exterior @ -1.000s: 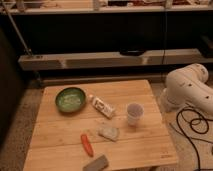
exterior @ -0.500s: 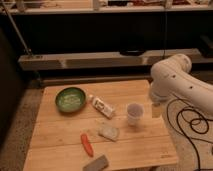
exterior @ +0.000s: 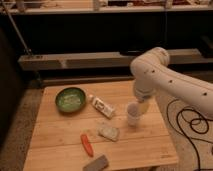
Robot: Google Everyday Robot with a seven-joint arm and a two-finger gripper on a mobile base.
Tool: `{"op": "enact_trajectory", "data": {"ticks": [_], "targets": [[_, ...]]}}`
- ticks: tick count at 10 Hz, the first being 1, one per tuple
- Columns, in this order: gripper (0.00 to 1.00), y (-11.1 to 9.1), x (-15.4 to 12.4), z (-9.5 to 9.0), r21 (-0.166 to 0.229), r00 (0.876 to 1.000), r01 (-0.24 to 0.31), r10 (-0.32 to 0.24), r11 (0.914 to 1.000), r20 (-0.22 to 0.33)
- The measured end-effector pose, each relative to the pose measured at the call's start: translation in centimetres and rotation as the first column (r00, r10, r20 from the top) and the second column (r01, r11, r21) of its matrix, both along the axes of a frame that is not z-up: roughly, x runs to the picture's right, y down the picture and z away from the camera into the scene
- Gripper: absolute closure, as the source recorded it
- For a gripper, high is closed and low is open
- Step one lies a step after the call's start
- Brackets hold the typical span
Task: Pick up the ceramic bowl
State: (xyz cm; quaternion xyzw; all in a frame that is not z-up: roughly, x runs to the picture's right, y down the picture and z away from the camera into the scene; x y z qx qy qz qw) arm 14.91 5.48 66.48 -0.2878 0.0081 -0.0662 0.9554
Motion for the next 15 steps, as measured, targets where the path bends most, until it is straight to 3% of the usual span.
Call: {"op": "enact_trajectory", "data": {"ticks": [3,9,12,15], "targets": [[0.35,-0.1,-3.1,0.0,0.002,0.999,0.046,-0.046,0.9989,0.016],[0.35,-0.6,-13.1,1.5,0.047,0.994,0.095,-0.097,0.9944,0.044],[0.35,-0.6,-15.5,1.7,0.064,0.994,0.098,-0.101,0.9932,0.051],[0.35,-1.9,-17.2,3.3,0.066,0.994,0.096,-0.1,0.9932,0.053]]}}
